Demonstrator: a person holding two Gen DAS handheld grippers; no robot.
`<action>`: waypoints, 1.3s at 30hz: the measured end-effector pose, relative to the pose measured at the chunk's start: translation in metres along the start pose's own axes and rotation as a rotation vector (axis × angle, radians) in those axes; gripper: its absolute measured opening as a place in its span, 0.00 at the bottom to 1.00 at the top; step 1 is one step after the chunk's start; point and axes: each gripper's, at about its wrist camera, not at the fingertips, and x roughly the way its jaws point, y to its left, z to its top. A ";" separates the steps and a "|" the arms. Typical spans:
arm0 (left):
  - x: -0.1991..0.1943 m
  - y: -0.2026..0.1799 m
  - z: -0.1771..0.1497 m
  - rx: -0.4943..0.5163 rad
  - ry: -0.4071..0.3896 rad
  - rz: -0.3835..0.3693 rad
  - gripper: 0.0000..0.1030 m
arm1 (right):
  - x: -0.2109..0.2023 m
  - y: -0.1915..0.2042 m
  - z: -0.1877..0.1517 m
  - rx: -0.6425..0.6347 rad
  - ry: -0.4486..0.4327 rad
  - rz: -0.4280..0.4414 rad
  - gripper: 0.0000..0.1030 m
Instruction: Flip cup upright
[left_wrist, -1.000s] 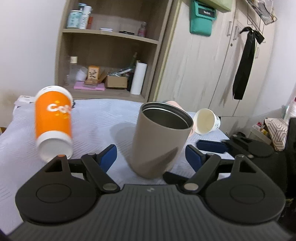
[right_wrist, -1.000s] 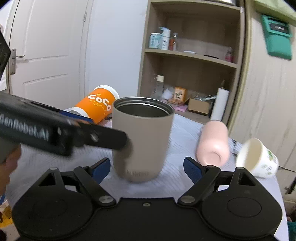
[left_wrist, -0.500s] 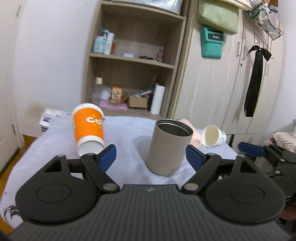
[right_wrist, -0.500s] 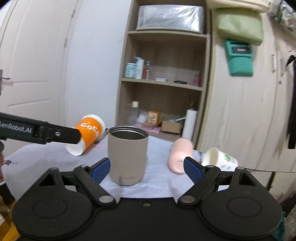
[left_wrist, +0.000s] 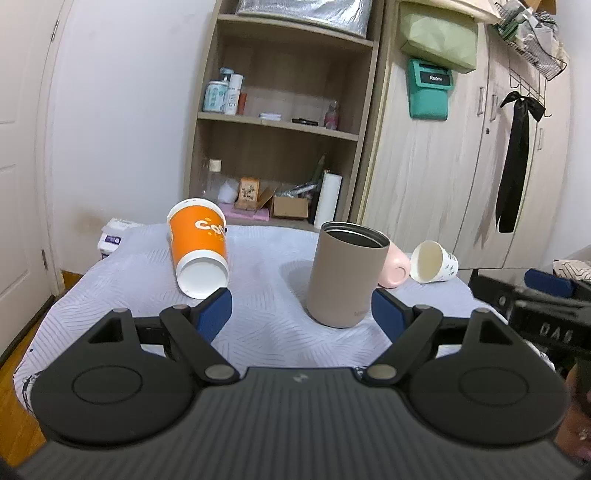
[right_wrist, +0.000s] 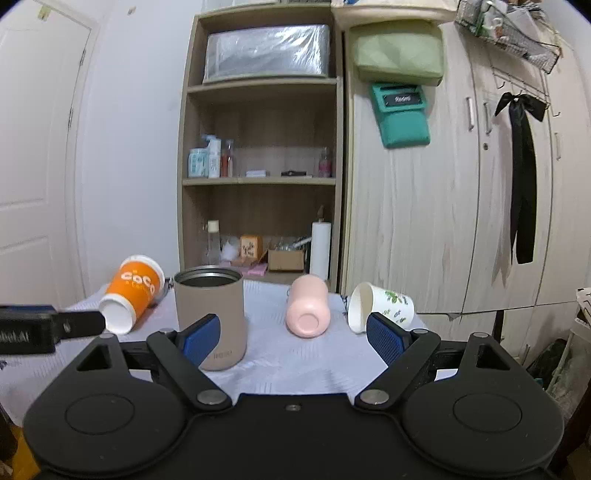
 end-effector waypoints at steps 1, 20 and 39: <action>-0.002 -0.001 -0.002 0.003 -0.010 0.003 0.80 | -0.002 0.000 0.000 0.002 -0.011 -0.009 0.87; -0.017 -0.019 -0.013 0.160 -0.125 0.062 1.00 | -0.008 0.000 -0.014 0.008 -0.008 -0.047 1.00; -0.008 -0.018 -0.018 0.140 -0.043 0.059 1.00 | -0.012 -0.002 -0.017 0.006 0.005 -0.065 1.00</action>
